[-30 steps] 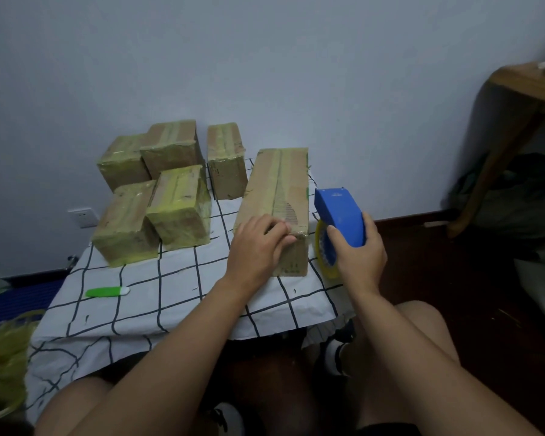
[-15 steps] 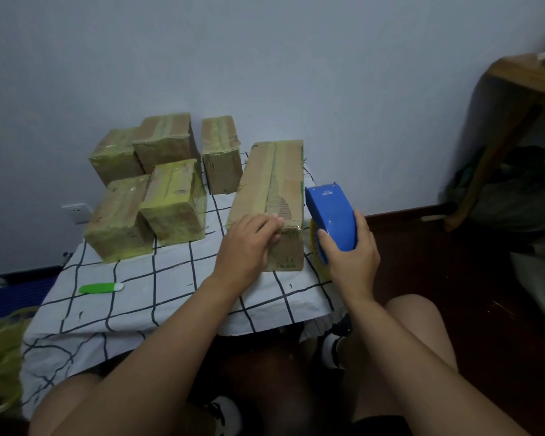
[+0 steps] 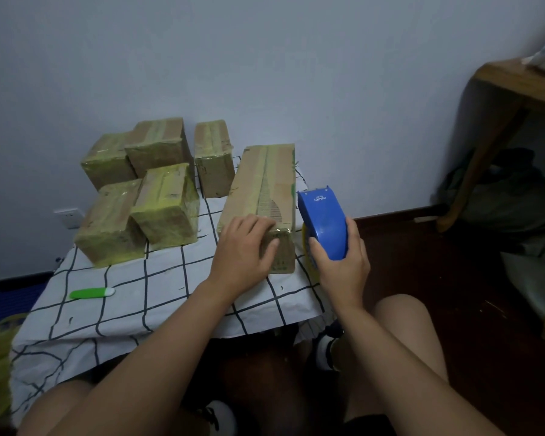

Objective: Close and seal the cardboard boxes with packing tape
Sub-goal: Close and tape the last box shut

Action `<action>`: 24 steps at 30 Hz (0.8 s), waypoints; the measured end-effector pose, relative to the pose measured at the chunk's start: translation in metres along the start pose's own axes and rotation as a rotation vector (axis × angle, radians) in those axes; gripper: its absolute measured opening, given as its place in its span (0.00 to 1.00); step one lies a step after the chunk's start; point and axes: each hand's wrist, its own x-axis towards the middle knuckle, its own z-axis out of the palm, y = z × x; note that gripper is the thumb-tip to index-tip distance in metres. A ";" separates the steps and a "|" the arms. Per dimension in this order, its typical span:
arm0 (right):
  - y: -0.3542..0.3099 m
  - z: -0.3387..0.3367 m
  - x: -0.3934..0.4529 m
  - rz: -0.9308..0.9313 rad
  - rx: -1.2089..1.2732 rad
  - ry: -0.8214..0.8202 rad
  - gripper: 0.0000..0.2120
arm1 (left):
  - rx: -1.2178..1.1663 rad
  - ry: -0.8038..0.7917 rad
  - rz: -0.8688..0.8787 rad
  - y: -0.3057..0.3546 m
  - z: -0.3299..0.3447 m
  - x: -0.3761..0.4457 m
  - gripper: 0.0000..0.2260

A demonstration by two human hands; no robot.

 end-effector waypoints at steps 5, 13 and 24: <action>0.001 -0.001 -0.001 -0.004 -0.008 0.001 0.37 | 0.024 0.057 -0.090 0.009 0.007 0.008 0.15; 0.002 0.000 -0.001 -0.016 -0.018 0.011 0.38 | 0.054 0.126 -0.160 0.017 0.012 0.010 0.15; 0.003 -0.002 -0.003 -0.010 0.000 0.005 0.38 | 0.146 0.169 -0.276 0.031 0.021 0.015 0.14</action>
